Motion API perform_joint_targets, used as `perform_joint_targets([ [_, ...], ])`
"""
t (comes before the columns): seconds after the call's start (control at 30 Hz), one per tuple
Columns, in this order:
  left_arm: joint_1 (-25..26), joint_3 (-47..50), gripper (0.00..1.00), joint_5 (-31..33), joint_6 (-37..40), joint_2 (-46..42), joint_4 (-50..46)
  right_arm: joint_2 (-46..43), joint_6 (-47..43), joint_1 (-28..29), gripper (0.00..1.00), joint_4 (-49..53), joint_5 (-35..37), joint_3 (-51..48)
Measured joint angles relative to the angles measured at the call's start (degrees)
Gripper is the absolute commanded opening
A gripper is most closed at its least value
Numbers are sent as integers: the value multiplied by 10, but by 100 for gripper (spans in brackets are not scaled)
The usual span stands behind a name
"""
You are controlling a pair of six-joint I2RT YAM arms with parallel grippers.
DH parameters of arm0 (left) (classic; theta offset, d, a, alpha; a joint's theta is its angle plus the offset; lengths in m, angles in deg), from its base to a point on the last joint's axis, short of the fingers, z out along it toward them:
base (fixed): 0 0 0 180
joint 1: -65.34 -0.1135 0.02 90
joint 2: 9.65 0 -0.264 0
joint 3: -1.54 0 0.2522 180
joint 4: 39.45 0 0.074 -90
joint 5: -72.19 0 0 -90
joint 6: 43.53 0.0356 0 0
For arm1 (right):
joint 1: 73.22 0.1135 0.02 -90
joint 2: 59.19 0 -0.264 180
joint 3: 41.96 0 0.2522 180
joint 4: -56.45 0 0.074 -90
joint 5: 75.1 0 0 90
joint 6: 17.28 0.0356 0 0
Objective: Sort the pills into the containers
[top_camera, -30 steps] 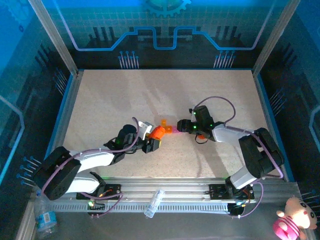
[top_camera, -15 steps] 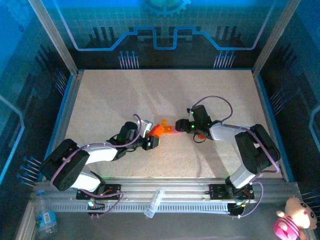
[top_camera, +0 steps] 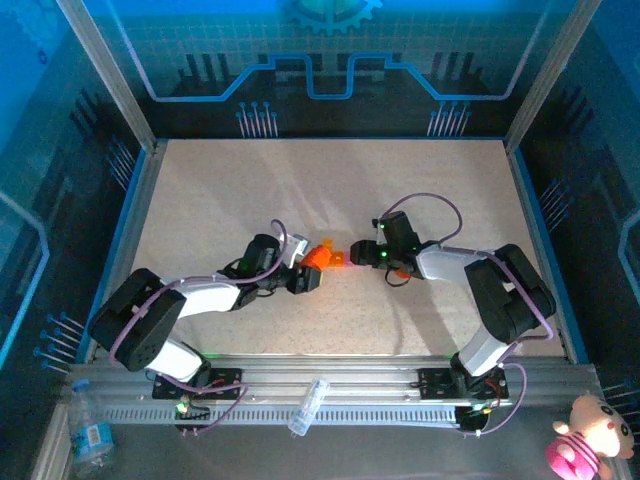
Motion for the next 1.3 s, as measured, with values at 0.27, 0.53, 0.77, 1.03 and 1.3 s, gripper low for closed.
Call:
perform_joint_targets([
  [0.27,0,-17,0,-7,5,9,-32,7,2,0,64,0,0,0],
  [0.53,0,-35,0,-6,6,14,-70,11,4,0,64,-4,0,0],
  [0.77,0,-60,0,-5,8,26,-101,11,8,0,64,-4,0,1],
  [1.03,0,-67,0,-4,8,32,-126,12,10,0,65,-4,0,2],
  [1.3,0,-67,0,-4,8,32,-132,12,10,1,67,-4,-3,3],
])
